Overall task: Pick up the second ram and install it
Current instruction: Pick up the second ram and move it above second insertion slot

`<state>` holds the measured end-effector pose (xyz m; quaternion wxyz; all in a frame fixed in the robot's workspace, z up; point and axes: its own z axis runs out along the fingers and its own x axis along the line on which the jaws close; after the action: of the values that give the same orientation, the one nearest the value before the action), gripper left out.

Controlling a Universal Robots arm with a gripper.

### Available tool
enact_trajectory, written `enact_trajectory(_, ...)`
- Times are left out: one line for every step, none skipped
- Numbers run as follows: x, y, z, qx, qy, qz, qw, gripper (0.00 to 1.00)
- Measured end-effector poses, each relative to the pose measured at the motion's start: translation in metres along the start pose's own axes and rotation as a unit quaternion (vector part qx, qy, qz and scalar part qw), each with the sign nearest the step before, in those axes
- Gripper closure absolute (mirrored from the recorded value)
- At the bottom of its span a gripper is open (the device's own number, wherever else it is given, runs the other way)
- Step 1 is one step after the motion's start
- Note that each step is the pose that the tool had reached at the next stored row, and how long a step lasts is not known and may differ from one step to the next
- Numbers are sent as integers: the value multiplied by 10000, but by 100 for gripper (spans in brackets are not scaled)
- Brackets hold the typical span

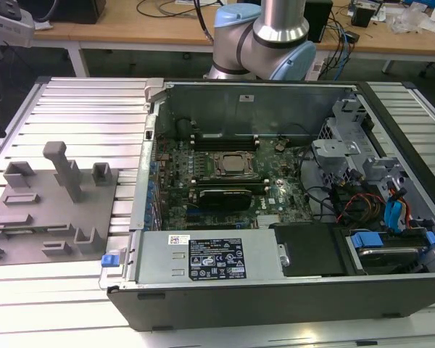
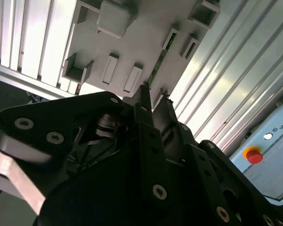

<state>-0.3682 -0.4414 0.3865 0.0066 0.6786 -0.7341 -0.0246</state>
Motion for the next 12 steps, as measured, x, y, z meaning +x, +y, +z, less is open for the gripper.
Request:
enact_trajectory(0, 0, 0, 0, 0, 0, 10000, 70)
enact_trajectory(0, 0, 0, 0, 0, -1, 10000, 70)
enact_trajectory(0, 0, 0, 0, 0, -2, 10000, 64)
enact_trajectory(0, 0, 0, 0, 0, -2, 10000, 64)
enact_trajectory(0, 0, 0, 0, 0, -2, 10000, 64)
enact_trajectory(2, 2, 2, 0, 0, -5, 10000, 64)
enact_trajectory(7, 4, 4, 0, 0, -8, 10000, 64)
enact_trajectory(19, 11, 8, 0, 0, -15, 10000, 64)
enact_trajectory(31, 17, 11, -1, 1, -20, 10000, 64)
enact_trajectory(42, 20, 16, 0, 1, -23, 10000, 64)
enact_trajectory(68, 26, 31, 0, 1, -30, 10000, 64)
enact_trajectory(74, 26, 42, -1, 2, -32, 10000, 64)
